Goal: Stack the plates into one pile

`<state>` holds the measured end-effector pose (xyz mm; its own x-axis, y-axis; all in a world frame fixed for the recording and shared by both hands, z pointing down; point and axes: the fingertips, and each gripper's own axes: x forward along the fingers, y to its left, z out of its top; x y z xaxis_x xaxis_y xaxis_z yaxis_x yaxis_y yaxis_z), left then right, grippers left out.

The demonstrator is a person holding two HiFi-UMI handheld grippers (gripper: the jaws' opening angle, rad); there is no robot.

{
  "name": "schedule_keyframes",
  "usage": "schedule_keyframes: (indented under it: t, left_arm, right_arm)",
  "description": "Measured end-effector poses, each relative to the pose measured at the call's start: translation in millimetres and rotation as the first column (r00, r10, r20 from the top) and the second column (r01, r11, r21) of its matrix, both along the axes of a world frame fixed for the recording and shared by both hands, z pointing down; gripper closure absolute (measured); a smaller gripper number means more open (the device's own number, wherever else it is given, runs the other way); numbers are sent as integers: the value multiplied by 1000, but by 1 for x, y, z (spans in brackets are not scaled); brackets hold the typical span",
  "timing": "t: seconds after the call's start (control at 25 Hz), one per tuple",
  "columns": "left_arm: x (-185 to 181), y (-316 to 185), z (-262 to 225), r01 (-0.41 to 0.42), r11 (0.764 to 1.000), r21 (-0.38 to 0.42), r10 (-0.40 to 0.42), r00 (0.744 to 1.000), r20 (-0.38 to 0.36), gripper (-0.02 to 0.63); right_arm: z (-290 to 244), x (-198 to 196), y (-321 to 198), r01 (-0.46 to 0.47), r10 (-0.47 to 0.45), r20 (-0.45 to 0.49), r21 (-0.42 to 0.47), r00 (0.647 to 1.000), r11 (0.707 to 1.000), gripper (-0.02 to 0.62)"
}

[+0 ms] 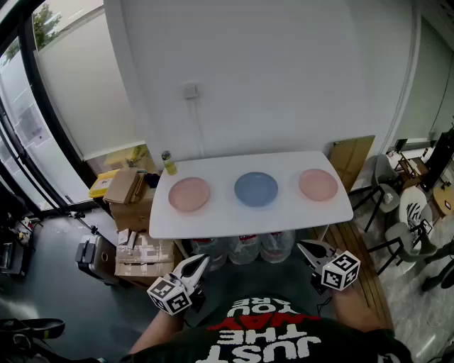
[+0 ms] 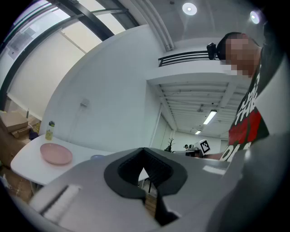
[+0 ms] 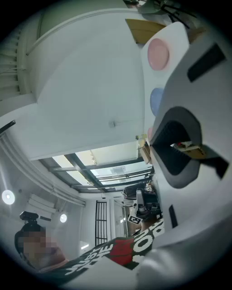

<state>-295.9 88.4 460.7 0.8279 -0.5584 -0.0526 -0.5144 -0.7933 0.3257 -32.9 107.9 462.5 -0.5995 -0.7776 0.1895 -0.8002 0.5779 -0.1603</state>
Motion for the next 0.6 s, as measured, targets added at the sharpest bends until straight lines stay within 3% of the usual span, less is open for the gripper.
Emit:
schedule_keyframes:
  t: [0.6]
  left_arm:
    - [12,0,-3,8,1000,1,-8,1000,13,598]
  right_arm:
    - [-2,13,-4,3,-3,-28,14,1000,1000,591]
